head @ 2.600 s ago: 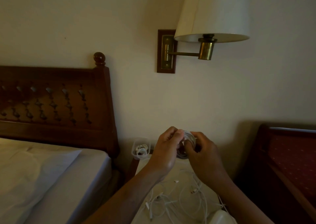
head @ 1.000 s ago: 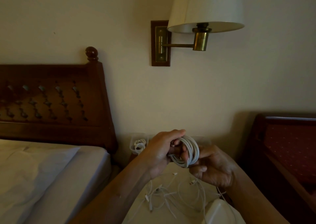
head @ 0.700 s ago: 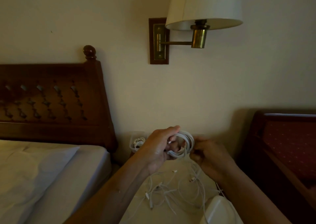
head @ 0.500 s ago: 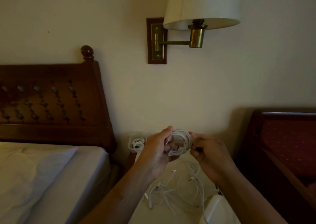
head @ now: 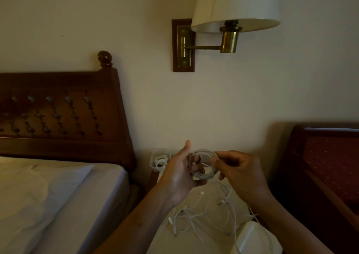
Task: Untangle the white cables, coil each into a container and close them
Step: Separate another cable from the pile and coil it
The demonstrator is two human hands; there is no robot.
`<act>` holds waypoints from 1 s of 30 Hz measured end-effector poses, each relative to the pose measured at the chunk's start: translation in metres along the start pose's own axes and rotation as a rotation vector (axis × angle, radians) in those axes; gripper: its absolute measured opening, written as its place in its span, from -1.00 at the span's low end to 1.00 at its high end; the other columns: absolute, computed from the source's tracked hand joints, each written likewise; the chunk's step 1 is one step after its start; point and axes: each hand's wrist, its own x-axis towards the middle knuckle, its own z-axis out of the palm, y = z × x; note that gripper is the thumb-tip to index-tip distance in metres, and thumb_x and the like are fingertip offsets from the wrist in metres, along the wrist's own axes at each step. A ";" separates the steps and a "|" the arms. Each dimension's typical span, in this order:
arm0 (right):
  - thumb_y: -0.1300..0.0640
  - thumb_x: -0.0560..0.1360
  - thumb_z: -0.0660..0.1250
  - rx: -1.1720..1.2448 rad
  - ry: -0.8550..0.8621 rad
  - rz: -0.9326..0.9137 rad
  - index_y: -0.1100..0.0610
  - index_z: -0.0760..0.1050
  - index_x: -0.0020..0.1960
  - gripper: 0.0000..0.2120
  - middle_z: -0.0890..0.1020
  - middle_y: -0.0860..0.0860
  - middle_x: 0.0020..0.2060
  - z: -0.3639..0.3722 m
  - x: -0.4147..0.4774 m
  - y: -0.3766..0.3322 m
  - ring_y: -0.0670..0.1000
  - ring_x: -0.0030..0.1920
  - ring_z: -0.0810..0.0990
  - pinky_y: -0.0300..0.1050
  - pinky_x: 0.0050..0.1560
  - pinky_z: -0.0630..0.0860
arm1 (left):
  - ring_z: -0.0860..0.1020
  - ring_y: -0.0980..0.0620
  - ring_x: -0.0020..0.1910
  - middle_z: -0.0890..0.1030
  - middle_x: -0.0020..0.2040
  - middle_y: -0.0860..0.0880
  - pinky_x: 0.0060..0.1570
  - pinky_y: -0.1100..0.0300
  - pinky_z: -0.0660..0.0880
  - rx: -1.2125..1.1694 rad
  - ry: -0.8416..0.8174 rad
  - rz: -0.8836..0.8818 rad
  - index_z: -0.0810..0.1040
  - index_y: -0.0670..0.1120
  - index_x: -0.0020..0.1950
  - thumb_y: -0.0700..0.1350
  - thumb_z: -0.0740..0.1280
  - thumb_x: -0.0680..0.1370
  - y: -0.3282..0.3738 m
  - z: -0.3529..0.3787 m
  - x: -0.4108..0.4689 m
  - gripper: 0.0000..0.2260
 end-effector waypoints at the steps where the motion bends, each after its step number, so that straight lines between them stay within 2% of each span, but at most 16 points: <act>1: 0.13 0.50 0.51 0.006 0.012 0.011 -0.03 0.72 0.01 -0.88 0.75 -0.10 -0.26 -0.001 0.001 0.001 -0.06 -0.40 0.67 -0.27 -0.36 0.57 | 0.52 -0.01 -0.21 0.46 -0.30 -0.02 -0.02 -0.04 0.43 -0.001 -0.054 0.006 0.55 -0.07 -0.20 0.14 0.28 0.65 0.001 -0.003 -0.001 -0.65; 3: 0.13 0.48 0.52 0.049 0.053 0.056 -0.03 0.71 -0.01 -0.89 0.75 -0.08 -0.27 -0.001 0.003 0.003 -0.03 -0.41 0.68 -0.23 -0.36 0.60 | 0.55 -0.02 -0.11 0.53 -0.20 -0.04 -0.03 -0.03 0.49 0.016 -0.127 0.045 0.60 -0.14 -0.05 -0.06 0.36 0.61 -0.001 -0.009 -0.002 -0.84; 5: 0.13 0.46 0.54 0.099 0.100 0.092 -0.03 0.71 -0.04 -0.90 0.74 -0.06 -0.29 0.001 0.005 0.005 -0.02 -0.42 0.68 -0.19 -0.35 0.63 | 0.60 -0.05 -0.09 0.60 -0.15 -0.09 -0.10 0.01 0.57 0.038 -0.074 0.096 0.66 -0.23 0.04 -0.19 0.32 0.64 -0.003 -0.012 0.000 -0.85; 8: 0.15 0.45 0.55 0.125 0.148 0.092 0.00 0.71 0.00 -0.85 0.75 -0.06 -0.28 0.010 0.002 0.011 -0.01 -0.38 0.70 -0.21 -0.35 0.63 | 0.67 -0.09 -0.13 0.69 -0.14 -0.16 -0.21 0.10 0.59 0.133 0.097 0.257 0.73 -0.20 -0.02 -0.26 0.32 0.65 -0.008 -0.012 0.004 -0.81; 11: 0.17 0.43 0.57 0.188 0.170 0.132 0.01 0.65 0.11 -0.73 0.75 -0.02 -0.28 0.017 0.000 0.013 -0.01 -0.33 0.73 -0.28 -0.30 0.62 | 0.69 -0.07 -0.14 0.72 -0.09 -0.21 -0.20 0.13 0.59 0.167 0.136 0.315 0.75 -0.18 0.02 -0.28 0.36 0.62 -0.012 -0.017 0.006 -0.84; 13: 0.22 0.46 0.54 0.277 0.103 0.216 0.06 0.63 0.17 -0.70 0.76 0.02 -0.23 0.018 0.001 0.014 0.01 -0.27 0.74 -0.27 -0.26 0.63 | 0.67 -0.08 -0.12 0.71 -0.06 -0.21 -0.18 0.12 0.59 0.127 0.089 0.263 0.74 -0.22 0.05 -0.28 0.38 0.60 -0.014 -0.023 0.007 -0.86; 16: 0.26 0.51 0.46 0.392 -0.029 0.362 0.21 0.66 0.15 -0.78 0.76 0.10 -0.15 0.011 0.007 0.017 0.04 -0.23 0.72 -0.17 -0.20 0.63 | 0.68 -0.09 -0.06 0.70 -0.06 -0.18 -0.12 0.09 0.63 0.051 -0.044 0.177 0.73 -0.26 0.05 -0.24 0.41 0.56 -0.012 -0.032 0.005 -0.85; 18: 0.26 0.53 0.44 0.401 -0.070 0.391 0.21 0.68 0.12 -0.83 0.76 0.12 -0.14 0.007 0.009 0.017 0.04 -0.22 0.70 -0.16 -0.21 0.62 | 0.68 -0.12 0.01 0.68 -0.02 -0.19 -0.04 0.01 0.65 0.019 -0.135 0.134 0.70 -0.29 0.08 -0.25 0.40 0.56 -0.010 -0.036 0.003 -0.84; 22: 0.25 0.55 0.44 0.243 -0.074 0.244 0.12 0.70 0.09 -0.85 0.77 0.04 -0.14 0.010 0.008 0.016 0.07 -0.20 0.73 -0.13 -0.22 0.64 | 0.63 -0.16 0.05 0.64 -0.06 -0.16 0.09 -0.16 0.60 0.013 -0.147 0.097 0.65 -0.25 0.04 -0.29 0.34 0.59 -0.009 -0.036 0.006 -0.89; 24: 0.24 0.55 0.44 0.192 -0.053 0.207 0.10 0.71 0.08 -0.86 0.76 0.01 -0.17 0.012 0.008 0.017 0.05 -0.25 0.72 -0.09 -0.23 0.66 | 0.59 -0.16 0.04 0.58 -0.10 -0.15 0.14 -0.25 0.55 -0.054 -0.157 0.083 0.59 -0.26 0.08 -0.29 0.31 0.60 -0.010 -0.032 0.007 -0.89; 26: 0.23 0.56 0.43 0.158 -0.052 0.168 0.06 0.72 0.03 -0.87 0.76 -0.02 -0.20 0.014 0.008 0.017 0.00 -0.26 0.72 -0.11 -0.26 0.66 | 0.53 -0.22 0.10 0.54 -0.04 -0.22 0.17 -0.31 0.53 -0.095 -0.164 0.073 0.55 -0.25 0.12 -0.28 0.32 0.57 -0.012 -0.027 0.008 -0.86; 28: 0.24 0.57 0.42 0.165 -0.052 0.120 0.04 0.73 0.01 -0.85 0.77 -0.04 -0.19 0.017 0.007 0.016 -0.03 -0.22 0.74 -0.14 -0.29 0.65 | 0.55 -0.26 0.14 0.57 0.08 -0.26 0.14 -0.29 0.60 -0.031 -0.101 0.090 0.58 -0.29 0.11 -0.27 0.37 0.56 -0.013 -0.017 0.010 -0.84; 30: 0.23 0.56 0.43 0.169 -0.043 0.086 0.02 0.73 0.02 -0.85 0.77 -0.04 -0.17 0.019 0.006 0.015 -0.02 -0.19 0.75 -0.15 -0.28 0.67 | 0.65 -0.24 0.12 0.64 0.15 -0.27 0.07 -0.25 0.64 0.053 0.060 0.153 0.57 -0.28 0.19 -0.26 0.40 0.58 -0.016 -0.007 0.014 -0.80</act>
